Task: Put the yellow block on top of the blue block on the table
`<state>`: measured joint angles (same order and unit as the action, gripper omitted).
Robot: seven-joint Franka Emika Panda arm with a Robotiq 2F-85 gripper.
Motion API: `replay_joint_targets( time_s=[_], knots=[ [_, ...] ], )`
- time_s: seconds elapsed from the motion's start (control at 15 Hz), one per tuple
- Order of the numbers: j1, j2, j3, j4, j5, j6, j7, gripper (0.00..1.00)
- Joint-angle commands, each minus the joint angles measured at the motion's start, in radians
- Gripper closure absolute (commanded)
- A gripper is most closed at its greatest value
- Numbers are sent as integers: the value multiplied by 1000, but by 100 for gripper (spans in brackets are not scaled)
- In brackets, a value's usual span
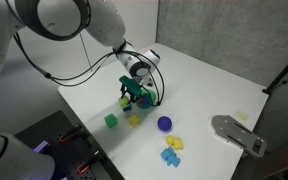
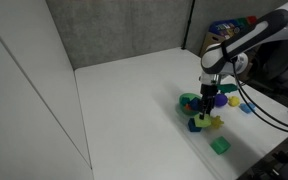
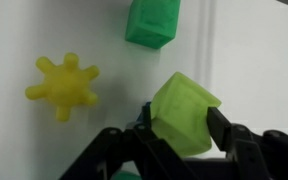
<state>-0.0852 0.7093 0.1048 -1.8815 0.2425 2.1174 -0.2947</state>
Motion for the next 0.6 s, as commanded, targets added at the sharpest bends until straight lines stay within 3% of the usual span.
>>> replay_joint_targets(
  time_s=[0.0,0.13,0.2,0.53],
  knots=[
    [16,8,-6,40,-34,-36,25,16],
    [23,-3,-5,36,-42,-35,27,2],
    [27,-7,-4,36,-44,-37,30,0],
    [50,-50,-7,18,-63,-29,42,0]
  ],
)
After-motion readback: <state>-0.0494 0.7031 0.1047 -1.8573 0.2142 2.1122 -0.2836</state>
